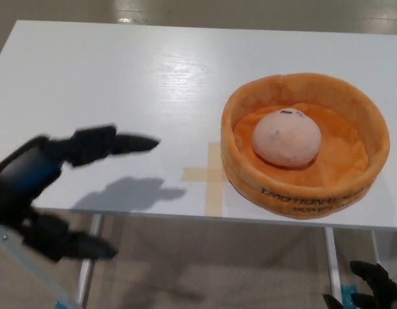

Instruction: Use the left hand to pick up the pink round toy on the left and place it inside the orange plate on the desk.

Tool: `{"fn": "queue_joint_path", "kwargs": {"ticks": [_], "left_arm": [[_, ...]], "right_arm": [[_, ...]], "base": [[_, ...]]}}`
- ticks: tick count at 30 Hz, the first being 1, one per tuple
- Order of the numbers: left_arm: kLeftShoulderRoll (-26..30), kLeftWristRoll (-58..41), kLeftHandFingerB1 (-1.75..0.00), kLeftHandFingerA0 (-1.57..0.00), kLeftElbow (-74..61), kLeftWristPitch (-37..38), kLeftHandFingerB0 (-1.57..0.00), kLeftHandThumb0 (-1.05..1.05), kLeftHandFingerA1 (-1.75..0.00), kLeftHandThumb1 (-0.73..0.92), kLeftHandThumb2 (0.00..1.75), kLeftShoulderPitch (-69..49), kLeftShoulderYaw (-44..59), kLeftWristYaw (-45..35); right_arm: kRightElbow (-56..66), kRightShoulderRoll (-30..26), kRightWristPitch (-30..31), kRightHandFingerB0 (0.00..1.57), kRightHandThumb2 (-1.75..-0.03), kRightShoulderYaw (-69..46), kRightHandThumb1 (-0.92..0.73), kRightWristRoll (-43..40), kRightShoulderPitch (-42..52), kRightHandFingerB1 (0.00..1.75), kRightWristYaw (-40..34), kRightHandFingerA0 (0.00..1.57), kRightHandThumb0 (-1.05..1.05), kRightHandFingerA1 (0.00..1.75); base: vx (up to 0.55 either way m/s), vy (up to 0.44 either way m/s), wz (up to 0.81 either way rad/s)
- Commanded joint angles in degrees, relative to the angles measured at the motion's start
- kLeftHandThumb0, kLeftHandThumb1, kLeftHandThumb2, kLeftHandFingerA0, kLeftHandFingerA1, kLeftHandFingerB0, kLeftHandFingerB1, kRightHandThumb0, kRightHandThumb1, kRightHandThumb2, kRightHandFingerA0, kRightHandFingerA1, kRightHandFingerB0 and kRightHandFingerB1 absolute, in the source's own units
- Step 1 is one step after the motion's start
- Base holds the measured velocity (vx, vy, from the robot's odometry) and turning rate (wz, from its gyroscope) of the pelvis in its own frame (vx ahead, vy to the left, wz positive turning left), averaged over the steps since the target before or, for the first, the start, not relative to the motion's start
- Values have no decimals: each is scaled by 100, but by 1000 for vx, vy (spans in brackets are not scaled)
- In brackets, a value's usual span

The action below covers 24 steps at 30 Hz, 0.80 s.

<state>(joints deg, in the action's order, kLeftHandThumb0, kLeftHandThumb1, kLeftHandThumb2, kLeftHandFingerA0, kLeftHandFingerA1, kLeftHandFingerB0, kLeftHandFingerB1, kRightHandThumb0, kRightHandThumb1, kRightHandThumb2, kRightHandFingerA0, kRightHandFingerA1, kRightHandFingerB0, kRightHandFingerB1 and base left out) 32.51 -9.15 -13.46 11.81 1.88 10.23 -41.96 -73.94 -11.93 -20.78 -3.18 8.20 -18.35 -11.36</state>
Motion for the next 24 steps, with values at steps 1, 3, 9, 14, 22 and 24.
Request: {"fn": "queue_joint_path", "kwargs": {"ticks": [1,3,9,14,22,24], "left_arm": [[605,-1842,-32,-30,-55,-50,-35,-45,-34,45,54,-1508,-48,-2269],[592,-1547,-33,-29,280,-8,-34,-48,-34,47,54,-1556,-268,-2258],[570,-1008,-32,-29,1032,317,-33,-42,-33,48,55,-1512,-555,-2186],[499,-594,-33,-33,2104,319,-37,-45,-35,49,56,-1237,-816,-2036],[-6,160,-32,-35,4766,700,-32,-45,-40,54,58,-310,-1043,-1016],[-197,394,-32,-37,5754,777,-35,-46,-38,53,56,47,-1018,-295]], "right_arm": [[-78,-132,133,12,-63,-29,-45,-14,80,66,120,23,-60,73],[-82,-142,122,12,-63,-38,-44,-24,73,66,142,20,-59,75],[-80,-149,88,13,-64,-23,-44,-9,73,66,137,23,-60,74],[-83,-140,65,15,-83,-105,-33,-98,66,63,217,24,-58,69],[-87,-150,66,13,-83,-98,-34,-57,75,62,238,23,-59,68],[-90,-155,86,13,-83,-91,-34,-46,65,62,221,24,-60,69]], "base": [[0,0,0],[0,0,0],[0,0,0],[0,0,0],[0,0,0],[0,0,0]]}}
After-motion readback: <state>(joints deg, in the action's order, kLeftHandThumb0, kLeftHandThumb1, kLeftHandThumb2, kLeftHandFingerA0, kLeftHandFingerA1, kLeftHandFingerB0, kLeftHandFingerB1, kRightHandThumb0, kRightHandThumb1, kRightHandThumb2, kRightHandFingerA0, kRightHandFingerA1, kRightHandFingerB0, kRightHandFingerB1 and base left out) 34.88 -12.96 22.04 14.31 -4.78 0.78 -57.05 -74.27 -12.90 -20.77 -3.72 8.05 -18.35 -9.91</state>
